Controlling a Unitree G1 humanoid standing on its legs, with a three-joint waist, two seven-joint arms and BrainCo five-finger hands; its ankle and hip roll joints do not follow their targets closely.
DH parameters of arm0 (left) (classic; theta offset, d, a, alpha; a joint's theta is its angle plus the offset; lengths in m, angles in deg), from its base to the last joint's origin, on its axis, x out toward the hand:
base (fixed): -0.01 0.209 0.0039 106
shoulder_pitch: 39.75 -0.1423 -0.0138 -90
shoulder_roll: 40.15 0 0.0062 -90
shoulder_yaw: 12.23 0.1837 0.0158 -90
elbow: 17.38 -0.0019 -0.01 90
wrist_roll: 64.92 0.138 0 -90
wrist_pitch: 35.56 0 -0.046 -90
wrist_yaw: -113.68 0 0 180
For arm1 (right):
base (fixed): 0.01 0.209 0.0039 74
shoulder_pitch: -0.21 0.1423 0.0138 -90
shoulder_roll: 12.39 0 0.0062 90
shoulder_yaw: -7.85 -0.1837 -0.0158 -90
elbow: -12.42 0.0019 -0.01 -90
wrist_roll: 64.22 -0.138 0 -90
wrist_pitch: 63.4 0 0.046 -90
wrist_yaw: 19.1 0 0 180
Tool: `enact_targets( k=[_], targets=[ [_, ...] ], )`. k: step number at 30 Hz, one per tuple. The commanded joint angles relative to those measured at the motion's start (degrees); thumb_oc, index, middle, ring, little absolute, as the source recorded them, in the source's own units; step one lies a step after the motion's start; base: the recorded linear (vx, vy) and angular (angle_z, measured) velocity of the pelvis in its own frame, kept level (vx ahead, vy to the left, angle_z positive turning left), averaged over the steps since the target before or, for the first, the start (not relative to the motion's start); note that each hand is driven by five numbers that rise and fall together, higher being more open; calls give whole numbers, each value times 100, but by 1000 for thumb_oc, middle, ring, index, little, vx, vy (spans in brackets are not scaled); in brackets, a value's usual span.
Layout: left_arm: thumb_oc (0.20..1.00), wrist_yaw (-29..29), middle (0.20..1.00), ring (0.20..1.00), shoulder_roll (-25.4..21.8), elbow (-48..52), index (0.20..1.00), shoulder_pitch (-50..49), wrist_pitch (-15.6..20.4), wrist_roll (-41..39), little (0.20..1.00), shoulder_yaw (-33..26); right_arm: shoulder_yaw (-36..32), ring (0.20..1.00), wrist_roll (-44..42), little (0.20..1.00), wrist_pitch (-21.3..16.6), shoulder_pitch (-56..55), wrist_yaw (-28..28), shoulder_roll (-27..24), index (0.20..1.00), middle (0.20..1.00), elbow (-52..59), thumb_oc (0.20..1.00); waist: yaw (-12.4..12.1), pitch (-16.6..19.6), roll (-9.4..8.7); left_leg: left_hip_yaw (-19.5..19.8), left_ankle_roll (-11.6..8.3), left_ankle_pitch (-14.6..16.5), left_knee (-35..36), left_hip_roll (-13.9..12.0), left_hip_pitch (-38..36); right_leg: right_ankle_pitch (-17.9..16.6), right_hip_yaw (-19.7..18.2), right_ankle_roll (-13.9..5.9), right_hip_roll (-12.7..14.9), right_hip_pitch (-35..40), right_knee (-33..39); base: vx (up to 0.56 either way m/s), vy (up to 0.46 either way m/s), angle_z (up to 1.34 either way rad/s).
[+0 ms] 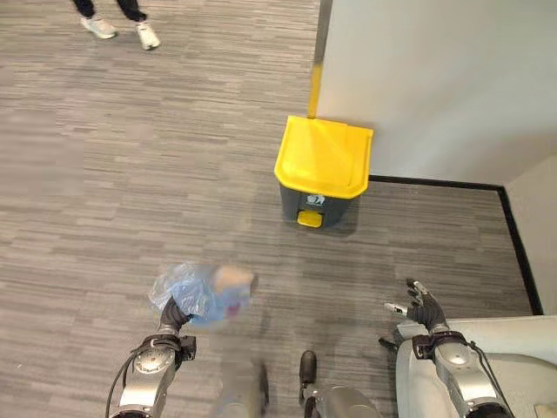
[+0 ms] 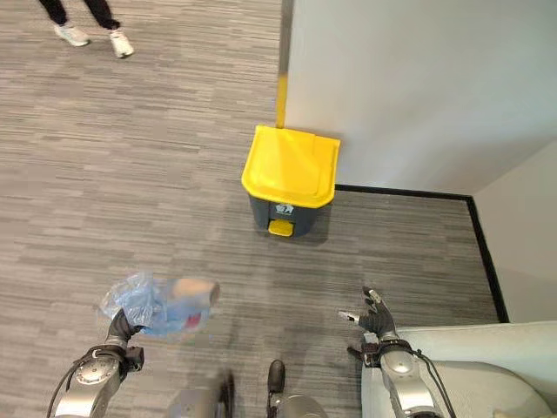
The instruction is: Gather garbage on tea table into small bin, then transfer packed bag to large trash can.
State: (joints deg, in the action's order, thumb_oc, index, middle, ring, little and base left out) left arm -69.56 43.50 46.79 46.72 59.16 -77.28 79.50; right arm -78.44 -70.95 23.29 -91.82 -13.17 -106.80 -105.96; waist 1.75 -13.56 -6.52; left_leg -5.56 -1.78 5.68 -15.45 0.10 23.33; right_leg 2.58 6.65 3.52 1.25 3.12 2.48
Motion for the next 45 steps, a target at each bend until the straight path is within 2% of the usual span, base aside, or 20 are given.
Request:
enact_targets(
  k=[1, 4, 6, 8, 9, 10, 12, 15, 16, 17, 20, 21, 25, 29, 31, 33, 35, 38, 41, 45],
  targets=[
    [200, -61, 200, 200, -96, 150, 200, -35, 301, 55, 200, 28, -91, 1000, -113, 1000, -162, -173, 164, -118, 1000, 1000, -108, 1000, -96, 87, 230, -35, -244, -729, 758, -195, -782, 224, 244, -715, 116, -540, -399, 443, 125, -75],
    [200, -46, 200, 200, -81, 179, 200, -92, 297, 66, 200, 42, -107, 1000, -104, 1000, -132, -207, 166, -57, 1000, 1000, -199, 1000, -148, 140, 226, -133, -260, -849, 775, -244, -696, 338, 129, -729, 117, -320, -414, 312, 156, -56],
    [200, -18, 200, 200, -71, 236, 200, -228, 282, 93, 200, 0, -87, 1000, -10, 1000, -109, -228, 119, -10, 1000, 1000, -248, 1000, -185, 205, 247, -109, -177, -684, 857, -212, -916, 440, 37, -803, 187, -144, -455, 358, 266, -22],
    [200, 16, 200, 200, -86, 243, 200, -310, 252, 117, 200, -44, -87, 1000, 101, 1000, -49, -185, 79, 52, 1000, 1000, -299, 1000, -226, 300, 212, -143, -26, -515, 775, -121, -1050, 495, -77, -913, 391, -104, -690, 318, 294, -1],
    [200, 16, 200, 200, -86, 243, 200, -307, 252, 117, 200, -44, -89, 1000, 102, 1000, -48, -182, 79, 53, 1000, 1000, -299, 1000, -233, 315, 216, -148, -26, -533, 787, -128, -1033, 479, -85, -911, 385, -127, -686, 211, 244, -2],
    [200, 42, 200, 200, -152, 287, 200, -307, 220, 126, 200, -73, -59, 1000, 116, 1000, -36, -105, 33, 111, 1000, 1000, -296, 1000, -261, 315, 181, -198, 88, -406, 761, -68, -1157, 478, -202, -976, 455, -253, -1096, 155, 207, -7],
    [200, 20, 200, 200, -206, 260, 200, -257, 223, 121, 200, -120, -29, 1000, 116, 1000, -47, -28, 47, 147, 1000, 1000, -289, 1000, -274, 307, 174, -271, 176, -302, 760, -45, -1256, 435, -234, -1050, 498, -461, -1498, 155, 201, -15],
    [200, -30, 200, 200, -246, 261, 200, -250, 230, 76, 200, -159, 33, 1000, 110, 1000, -23, 41, 24, 168, 1000, 1000, -285, 1000, -248, 275, 165, -414, 241, -182, 878, -28, -1539, 178, -65, -1053, 542, -881, -1634, 152, 111, -27],
    [200, -78, 200, 200, -275, 227, 200, -272, 236, 34, 200, -199, 66, 1000, 100, 1000, -10, 87, 10, 158, 1000, 1000, -283, 1000, -228, 244, 183, -510, 253, -108, 960, -31, -1719, 21, 273, -1043, 608, -1155, -1431, 198, 85, -32],
    [200, -74, 200, 200, -263, 215, 200, -275, 233, 13, 200, -191, 81, 1000, 103, 1000, -6, 90, 7, 156, 1000, 1000, -289, 1000, -207, 226, 189, -514, 261, -91, 964, -28, -1765, -1, 330, -1045, 600, -1198, -1362, 189, 61, -55],
    [200, -91, 200, 200, -243, 127, 200, -237, 244, -43, 200, -172, 99, 1000, 90, 1000, 3, 87, -1, 156, 1000, 1000, -339, 1000, -109, 133, 196, -416, 293, -36, 947, 33, -1893, -69, 324, -1047, 479, -1437, -1286, 118, 3, -23],
    [200, -50, 200, 200, -215, 164, 200, -252, 261, 20, 200, -157, 40, 1000, 69, 1000, -4, 10, 24, 142, 1000, 1000, -368, 1000, -87, 127, 161, -371, 301, 59, 909, 115, -1970, -66, 266, -1034, 472, -1246, -1087, 93, -52, 45],
    [200, -4, 200, 200, -158, 203, 200, -362, 253, 24, 200, -183, -26, 1000, 54, 1000, 9, -81, 41, 91, 1000, 1000, -448, 1000, -97, 282, 154, -388, 249, 61, 952, 134, -2047, -133, 280, -993, 451, -982, -743, 115, -75, 32],
    [200, 45, 200, 200, -110, 162, 200, -481, 199, 67, 200, -205, -131, 1000, 10, 1000, -1, -218, 45, 10, 1000, 1000, -451, 1000, -69, 430, 155, -366, 116, 126, 937, 55, -2178, -138, 274, -941, 345, -636, -344, 120, -105, 0],
    [200, 47, 200, 200, -95, 184, 200, -484, 192, 48, 200, -188, -127, 1000, -17, 1000, -27, -236, 52, -33, 1000, 1000, -440, 1000, -64, 407, 133, -270, 73, 156, 712, 24, -2103, -111, 220, -897, 292, -544, -242, 2, -84, 2],
    [200, 16, 200, 200, -79, 180, 200, -386, 202, -22, 200, -160, -96, 1000, -84, 1000, -46, -179, 62, -92, 1000, 1000, -478, 1000, -107, 294, 50, 10, -69, 124, 120, 40, -1691, -122, 132, -803, 285, -511, -158, -74, -54, 10],
    [200, 18, 200, 200, -61, 180, 200, -358, 213, -35, 200, -144, -82, 1000, -78, 1000, -72, -154, 63, -137, 1000, 1000, -490, 1000, -108, 286, 28, 204, -114, 190, 44, 44, -1628, -134, 168, -808, 308, -490, -104, -41, 32, 8],
    [200, 39, 200, 200, -40, 205, 200, -308, 201, -71, 200, -96, -96, 1000, -54, 1000, -31, -127, 63, -155, 1000, 1000, -565, 1000, -56, 312, 25, 29, -151, 110, 174, -297, -1690, -139, 255, -842, 450, -552, -129, -74, 134, 12],
    [200, 32, 200, 200, -24, 139, 200, -225, 204, -63, 200, 10, -116, 1000, -14, 1000, -23, -132, 70, -150, 1000, 1000, -624, 1000, 8, 387, 157, 43, -205, 7, 783, -460, -1997, -167, 352, -919, 532, -627, -178, -47, 222, 12],
    [200, 8, 200, 200, -61, 132, 200, -193, 215, -23, 200, 18, -137, 1000, 32, 1000, 27, -33, 68, -91, 1000, 1000, -626, 1000, 43, 364, 195, 169, -148, 19, 1012, -233, -2076, -381, 288, -1044, 706, -820, -233, -86, 254, 5]
  ],
)
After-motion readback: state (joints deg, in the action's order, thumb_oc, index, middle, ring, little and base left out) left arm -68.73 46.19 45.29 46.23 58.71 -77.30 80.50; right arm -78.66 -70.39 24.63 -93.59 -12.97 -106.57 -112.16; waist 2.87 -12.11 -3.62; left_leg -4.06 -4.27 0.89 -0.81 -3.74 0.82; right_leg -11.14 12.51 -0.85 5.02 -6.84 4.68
